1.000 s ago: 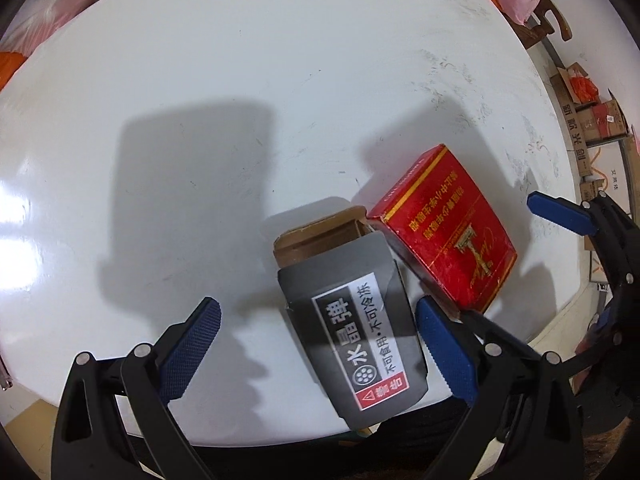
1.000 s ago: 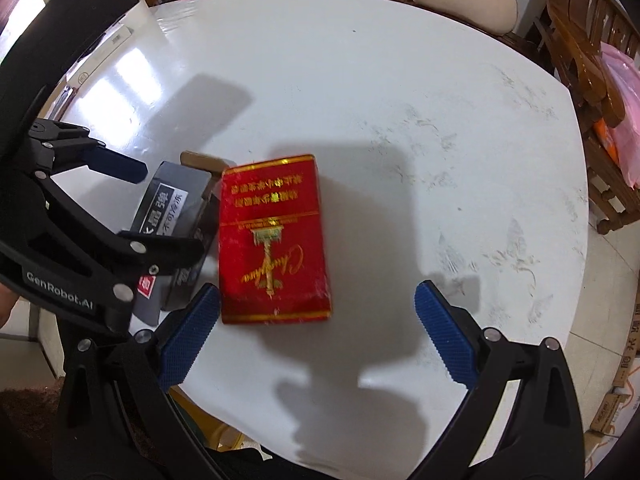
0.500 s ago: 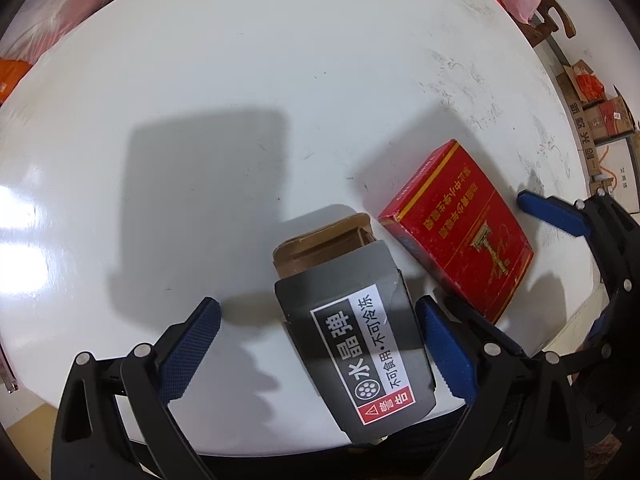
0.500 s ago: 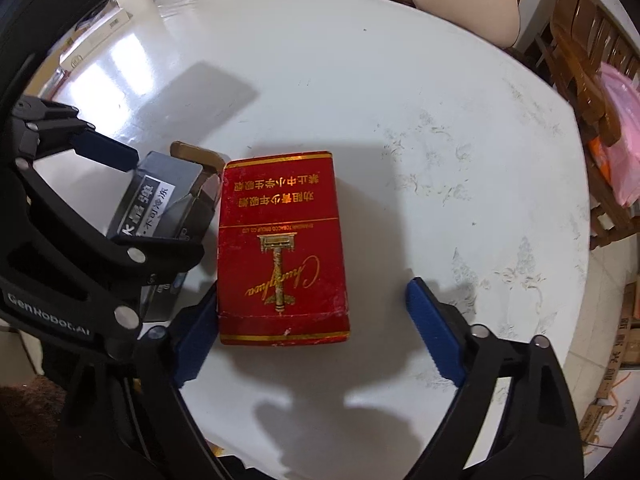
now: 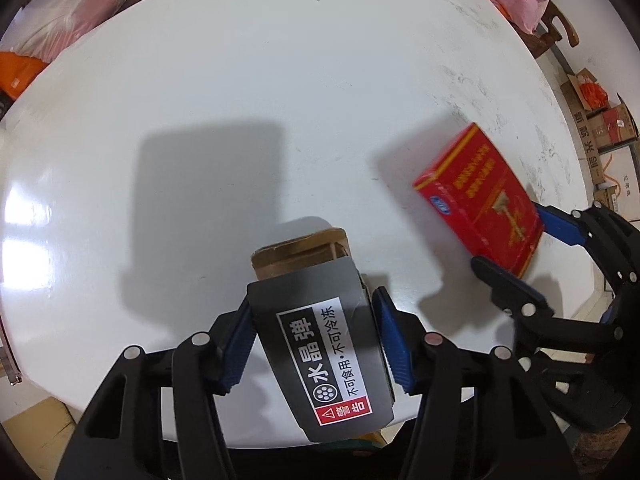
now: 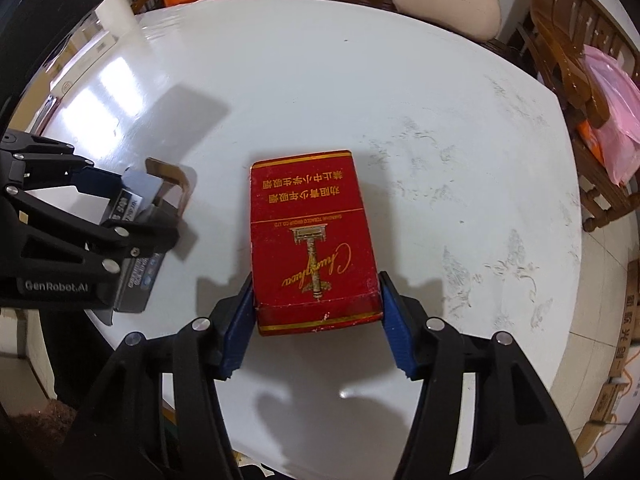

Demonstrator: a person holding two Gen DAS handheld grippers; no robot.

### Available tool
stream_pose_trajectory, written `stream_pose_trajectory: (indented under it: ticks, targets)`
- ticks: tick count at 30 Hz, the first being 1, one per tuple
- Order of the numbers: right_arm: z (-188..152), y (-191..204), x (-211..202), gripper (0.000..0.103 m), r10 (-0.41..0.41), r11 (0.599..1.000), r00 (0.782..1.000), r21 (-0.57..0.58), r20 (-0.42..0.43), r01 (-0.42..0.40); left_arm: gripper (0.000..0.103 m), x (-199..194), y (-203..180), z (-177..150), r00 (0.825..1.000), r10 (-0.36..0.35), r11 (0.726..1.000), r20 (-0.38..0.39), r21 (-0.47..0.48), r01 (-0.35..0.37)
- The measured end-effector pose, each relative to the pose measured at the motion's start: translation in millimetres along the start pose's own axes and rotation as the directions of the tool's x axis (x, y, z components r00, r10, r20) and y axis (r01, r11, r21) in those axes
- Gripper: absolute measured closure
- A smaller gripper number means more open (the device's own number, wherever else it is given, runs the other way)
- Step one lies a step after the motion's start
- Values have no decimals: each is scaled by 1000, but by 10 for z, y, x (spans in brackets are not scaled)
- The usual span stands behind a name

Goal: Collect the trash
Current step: 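Lift both boxes and carry them down toward the trash bag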

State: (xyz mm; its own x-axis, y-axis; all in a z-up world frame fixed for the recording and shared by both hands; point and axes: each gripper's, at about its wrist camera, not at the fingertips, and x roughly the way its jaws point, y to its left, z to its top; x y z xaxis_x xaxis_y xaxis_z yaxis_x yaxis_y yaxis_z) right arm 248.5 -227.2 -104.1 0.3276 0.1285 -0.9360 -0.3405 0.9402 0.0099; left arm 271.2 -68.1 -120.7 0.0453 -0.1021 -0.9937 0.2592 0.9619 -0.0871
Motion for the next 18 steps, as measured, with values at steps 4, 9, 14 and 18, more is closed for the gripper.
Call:
stream_pose_trajectory:
  ticks: [4, 9, 14, 18]
  targets:
    - [4, -6, -145, 46, -19, 1000, 1000, 15, 21, 19, 48, -151, 239, -36, 1000, -14, 1000, 28, -7, 14]
    - [12, 25, -329, 46, -40, 999, 998, 14, 51, 39, 48, -371, 318, -221, 997, -21, 1000, 70, 5, 20]
    - [-29, 107, -518, 46, -55, 998, 996, 6, 75, 55, 48, -556, 351, -352, 995, -14, 999, 103, 33, 11]
    - [-97, 232, -674, 46, -70, 997, 993, -8, 91, 71, 48, -695, 311, -492, 992, -15, 999, 124, 51, 9]
